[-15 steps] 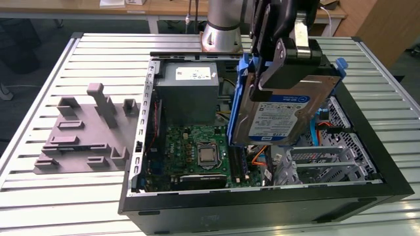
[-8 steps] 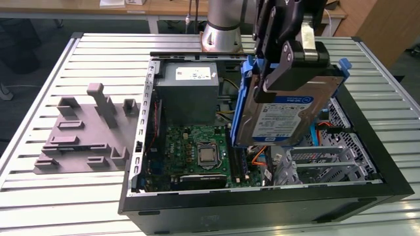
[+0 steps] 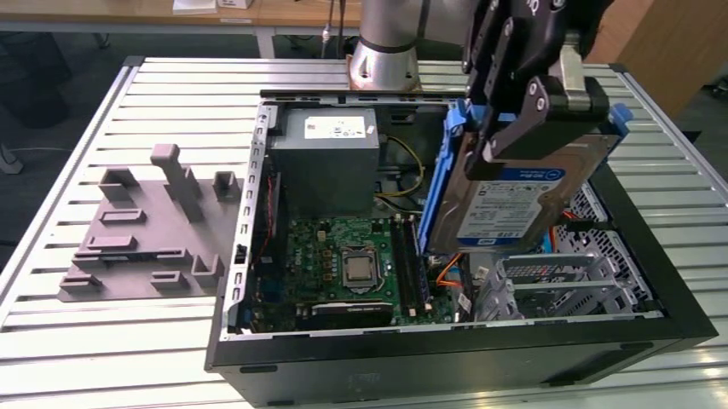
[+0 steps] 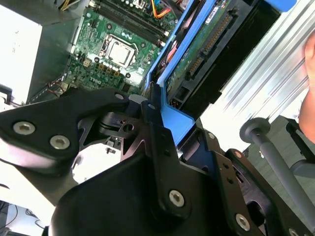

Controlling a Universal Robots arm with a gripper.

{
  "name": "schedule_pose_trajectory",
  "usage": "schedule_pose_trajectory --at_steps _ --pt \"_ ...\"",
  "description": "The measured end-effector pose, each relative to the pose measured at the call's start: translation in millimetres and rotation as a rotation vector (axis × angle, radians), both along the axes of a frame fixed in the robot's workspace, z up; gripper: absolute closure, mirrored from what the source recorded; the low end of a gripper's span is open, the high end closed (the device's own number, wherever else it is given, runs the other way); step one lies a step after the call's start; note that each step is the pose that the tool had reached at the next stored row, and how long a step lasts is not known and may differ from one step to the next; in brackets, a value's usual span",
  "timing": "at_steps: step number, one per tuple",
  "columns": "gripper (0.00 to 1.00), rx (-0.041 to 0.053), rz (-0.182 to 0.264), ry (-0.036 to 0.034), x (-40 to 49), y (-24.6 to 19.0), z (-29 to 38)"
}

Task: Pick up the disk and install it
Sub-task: 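Insert the disk into the insertion slot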

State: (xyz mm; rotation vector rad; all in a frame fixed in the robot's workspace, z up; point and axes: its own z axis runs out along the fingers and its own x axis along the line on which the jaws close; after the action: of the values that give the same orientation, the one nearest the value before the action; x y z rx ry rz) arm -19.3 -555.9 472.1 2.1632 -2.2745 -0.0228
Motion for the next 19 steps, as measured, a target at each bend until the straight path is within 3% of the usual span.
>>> schedule_pose_trajectory --at_steps 6,13,19 --pt "0.63 0.0 0.0 0.0 2.6 -1.5 -0.4" --pt "0.63 0.0001 0.0 0.0 3.9 -10.2 -1.7" --pt "0.63 0.0 0.0 0.0004 15.4 -10.7 -3.9"
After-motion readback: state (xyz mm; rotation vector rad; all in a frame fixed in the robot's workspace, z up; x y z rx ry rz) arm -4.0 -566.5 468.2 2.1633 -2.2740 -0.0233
